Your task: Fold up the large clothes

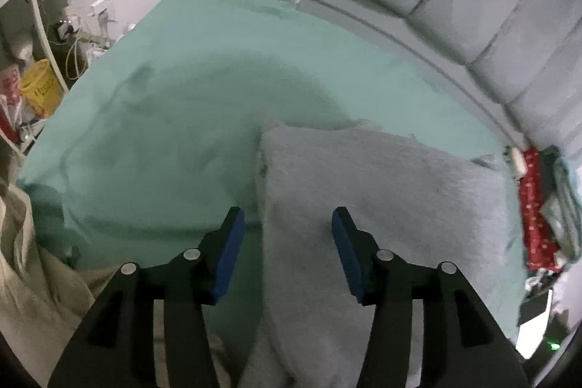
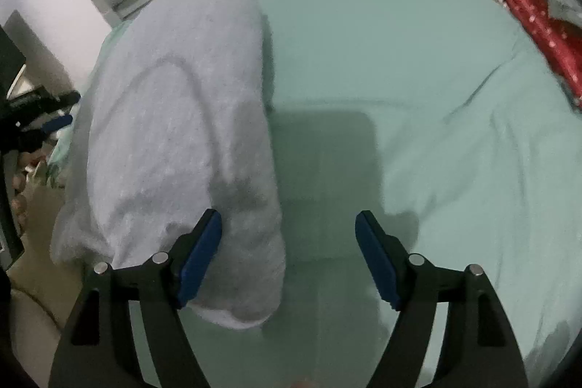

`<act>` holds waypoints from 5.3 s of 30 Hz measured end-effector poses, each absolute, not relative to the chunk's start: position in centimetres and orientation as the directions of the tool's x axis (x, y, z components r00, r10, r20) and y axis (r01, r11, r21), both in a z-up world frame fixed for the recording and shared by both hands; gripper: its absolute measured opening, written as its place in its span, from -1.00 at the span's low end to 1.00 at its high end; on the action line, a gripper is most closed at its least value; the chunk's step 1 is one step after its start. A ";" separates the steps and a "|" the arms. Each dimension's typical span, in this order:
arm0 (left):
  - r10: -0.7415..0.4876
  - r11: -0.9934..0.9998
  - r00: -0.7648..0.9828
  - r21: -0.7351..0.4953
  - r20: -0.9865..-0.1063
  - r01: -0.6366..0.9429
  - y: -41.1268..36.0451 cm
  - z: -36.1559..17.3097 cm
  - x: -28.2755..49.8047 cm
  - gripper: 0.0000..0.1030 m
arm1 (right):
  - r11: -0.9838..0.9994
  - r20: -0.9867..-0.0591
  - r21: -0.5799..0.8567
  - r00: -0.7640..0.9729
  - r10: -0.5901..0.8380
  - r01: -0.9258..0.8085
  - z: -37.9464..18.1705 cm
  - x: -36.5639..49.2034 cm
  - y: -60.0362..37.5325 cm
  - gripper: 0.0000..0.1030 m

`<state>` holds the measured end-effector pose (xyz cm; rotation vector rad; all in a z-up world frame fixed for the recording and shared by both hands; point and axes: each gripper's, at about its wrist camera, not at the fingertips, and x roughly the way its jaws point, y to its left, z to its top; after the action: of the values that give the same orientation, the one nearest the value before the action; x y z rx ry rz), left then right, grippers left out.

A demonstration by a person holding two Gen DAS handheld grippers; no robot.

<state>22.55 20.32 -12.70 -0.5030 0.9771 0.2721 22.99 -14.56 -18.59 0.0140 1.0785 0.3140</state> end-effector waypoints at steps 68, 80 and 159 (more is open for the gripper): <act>-0.207 0.958 0.426 -0.271 -0.881 -0.095 17.3 -20.7 23.4 0.96 | 0.656 -0.660 0.602 0.179 0.730 -0.455 -24.6 34.4 -8.7 0.97; -0.199 0.950 0.469 -0.286 -0.861 -0.122 15.1 -19.3 22.3 0.33 | 0.643 -0.640 0.598 0.198 0.742 -0.479 -24.1 33.7 -9.3 0.42; -0.300 0.866 0.714 -0.494 -0.632 -0.073 16.1 -5.2 3.5 -0.15 | 0.601 -0.494 0.485 0.368 0.788 -0.635 -8.5 16.0 -10.9 0.15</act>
<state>3.46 16.11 -5.19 -0.5201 0.7737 -0.1321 16.02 -10.88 -8.47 0.2272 0.7609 0.9238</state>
